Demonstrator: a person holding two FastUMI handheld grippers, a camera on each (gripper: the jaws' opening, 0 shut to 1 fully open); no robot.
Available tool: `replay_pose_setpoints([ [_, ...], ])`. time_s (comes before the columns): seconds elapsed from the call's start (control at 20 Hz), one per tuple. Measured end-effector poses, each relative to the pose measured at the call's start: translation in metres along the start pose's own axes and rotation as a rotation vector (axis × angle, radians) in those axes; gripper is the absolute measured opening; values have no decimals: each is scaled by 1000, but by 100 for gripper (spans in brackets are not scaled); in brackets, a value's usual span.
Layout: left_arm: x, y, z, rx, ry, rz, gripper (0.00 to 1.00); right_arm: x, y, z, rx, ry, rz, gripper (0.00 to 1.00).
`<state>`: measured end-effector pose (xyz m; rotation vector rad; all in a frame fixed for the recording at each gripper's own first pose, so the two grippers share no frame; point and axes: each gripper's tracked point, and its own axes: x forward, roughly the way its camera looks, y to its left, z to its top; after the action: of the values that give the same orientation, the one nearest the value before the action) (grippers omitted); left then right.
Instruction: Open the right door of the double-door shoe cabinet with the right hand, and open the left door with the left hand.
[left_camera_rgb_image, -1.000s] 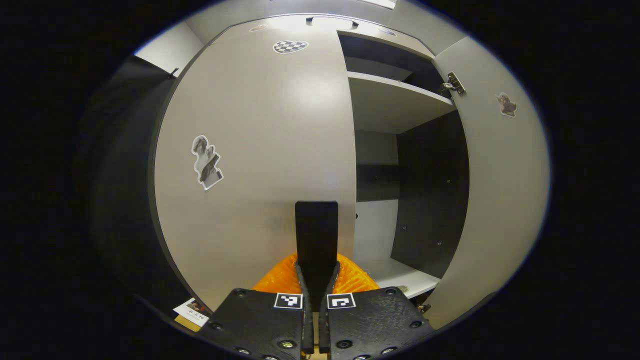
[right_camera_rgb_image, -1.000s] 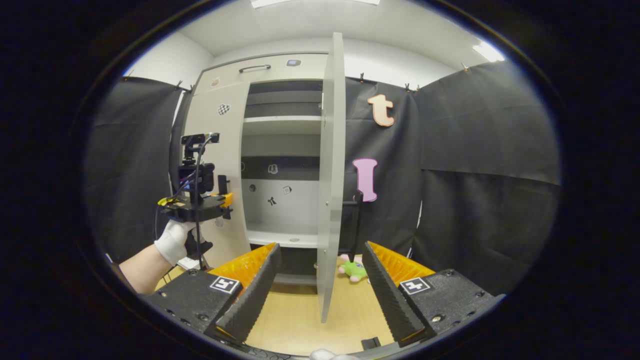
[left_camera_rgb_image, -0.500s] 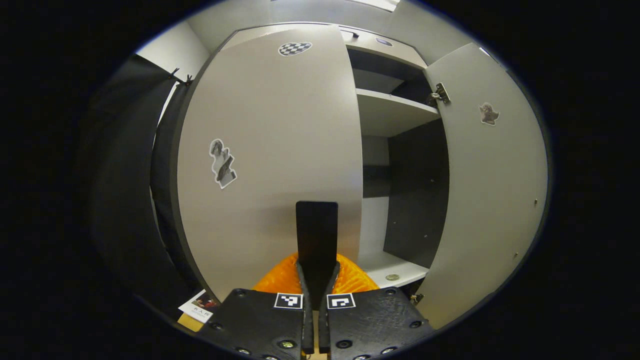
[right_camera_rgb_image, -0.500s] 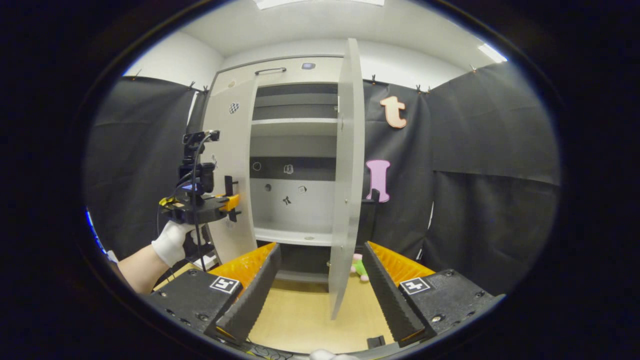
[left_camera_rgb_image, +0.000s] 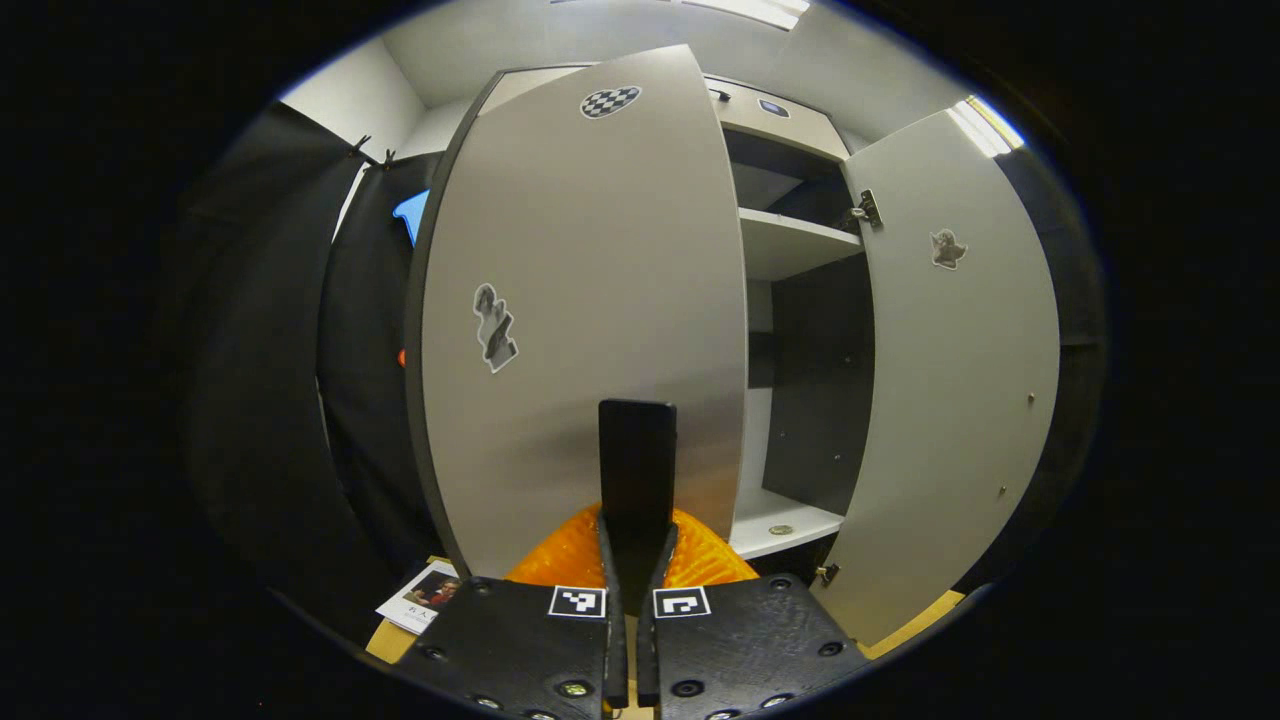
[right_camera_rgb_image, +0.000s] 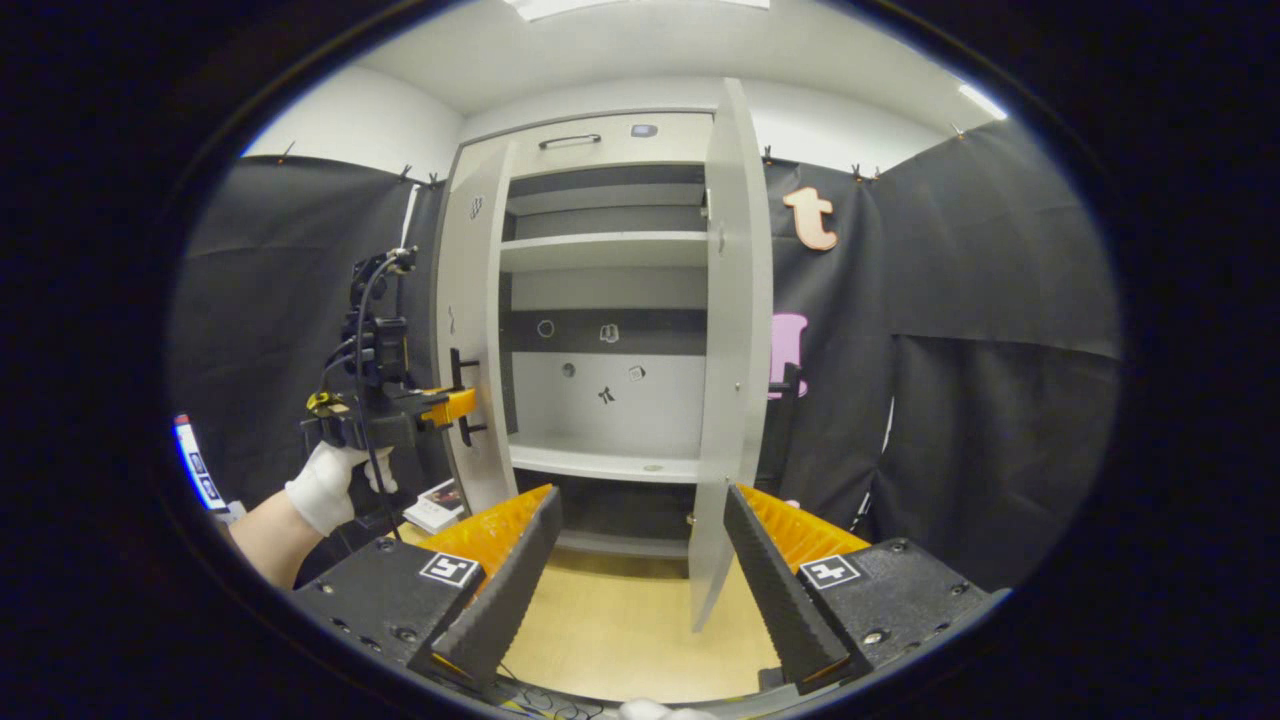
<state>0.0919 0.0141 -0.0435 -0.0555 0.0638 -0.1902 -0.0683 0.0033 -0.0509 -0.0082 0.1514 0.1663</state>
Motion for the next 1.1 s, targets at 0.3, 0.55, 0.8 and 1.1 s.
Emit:
replay_pose_setpoints([
  [0.3, -26, 19, -1, -8, -2, 37, 3, 4, 22, 3, -5, -10, 43, 100],
  [0.55, -44, 41, -3, 18, -1, 86, 2, 7, 38, -2, -4, -1, 78, 100],
  [0.8, -56, 56, -4, 11, -6, 103, 2, 8, 52, 0, -2, -3, 103, 100],
  [1.1, -65, 78, -4, 19, -9, 126, 2, 8, 65, -1, -3, -3, 125, 100],
])
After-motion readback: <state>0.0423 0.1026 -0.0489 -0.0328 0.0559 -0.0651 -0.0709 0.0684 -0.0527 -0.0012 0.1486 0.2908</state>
